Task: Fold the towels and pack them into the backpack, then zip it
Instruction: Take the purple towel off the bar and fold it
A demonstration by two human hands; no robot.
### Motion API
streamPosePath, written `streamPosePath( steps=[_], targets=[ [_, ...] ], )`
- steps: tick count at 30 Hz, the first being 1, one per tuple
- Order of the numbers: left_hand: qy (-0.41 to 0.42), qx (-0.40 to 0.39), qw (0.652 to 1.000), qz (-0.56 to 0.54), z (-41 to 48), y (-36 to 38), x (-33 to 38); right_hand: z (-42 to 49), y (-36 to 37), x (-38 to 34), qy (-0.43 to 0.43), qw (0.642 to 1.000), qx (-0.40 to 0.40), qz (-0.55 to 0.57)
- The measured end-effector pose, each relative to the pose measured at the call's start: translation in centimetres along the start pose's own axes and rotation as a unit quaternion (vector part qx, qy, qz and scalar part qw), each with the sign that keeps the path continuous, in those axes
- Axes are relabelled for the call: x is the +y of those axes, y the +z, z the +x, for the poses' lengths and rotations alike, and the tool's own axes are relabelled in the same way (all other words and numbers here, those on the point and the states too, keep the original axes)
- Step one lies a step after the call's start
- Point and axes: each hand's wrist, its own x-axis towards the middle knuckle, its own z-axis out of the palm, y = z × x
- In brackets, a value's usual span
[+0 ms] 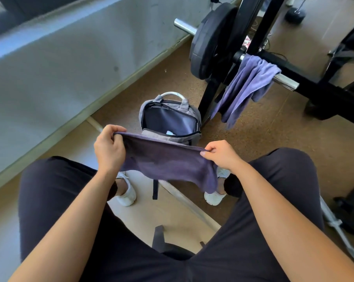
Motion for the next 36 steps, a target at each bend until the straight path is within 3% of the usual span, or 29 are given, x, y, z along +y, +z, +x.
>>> streamPosePath(
  steps=[5,10,13,17,22,27,31,36],
  targets=[
    [-0.096,0.033,0.994,0.028,1.7,-0.6,-1.7,-0.9,-1.0,-0.8,-0.033,0.999,-0.030,0.009],
    [-0.191,-0.024,0.981,0.031,2.5,0.5,-3.3,-2.0,-1.0,-2.0,-0.120,0.992,-0.034,0.034],
    [-0.188,-0.052,0.980,0.039,2.6,1.1,-3.5,-3.3,-0.8,-2.7,-0.152,0.983,-0.106,0.015],
    [-0.172,-0.054,0.983,0.044,2.7,1.1,-3.6,-4.2,0.6,-3.0,-0.173,0.956,-0.215,-0.101],
    [-0.147,-0.058,0.985,0.069,2.6,1.1,-3.7,-4.2,1.4,-2.1,-0.129,0.936,-0.273,-0.181],
    [-0.104,-0.093,0.980,0.142,2.5,0.9,-3.9,-2.9,0.1,-0.9,-0.046,0.971,-0.183,-0.145],
    [-0.057,-0.149,0.962,0.222,1.8,1.2,-3.8,-2.5,-0.6,-1.0,0.013,0.995,-0.097,0.000],
    [-0.004,-0.221,0.945,0.242,0.6,1.9,-3.6,-1.9,-0.7,-0.9,0.079,0.975,-0.037,0.207]
  ],
)
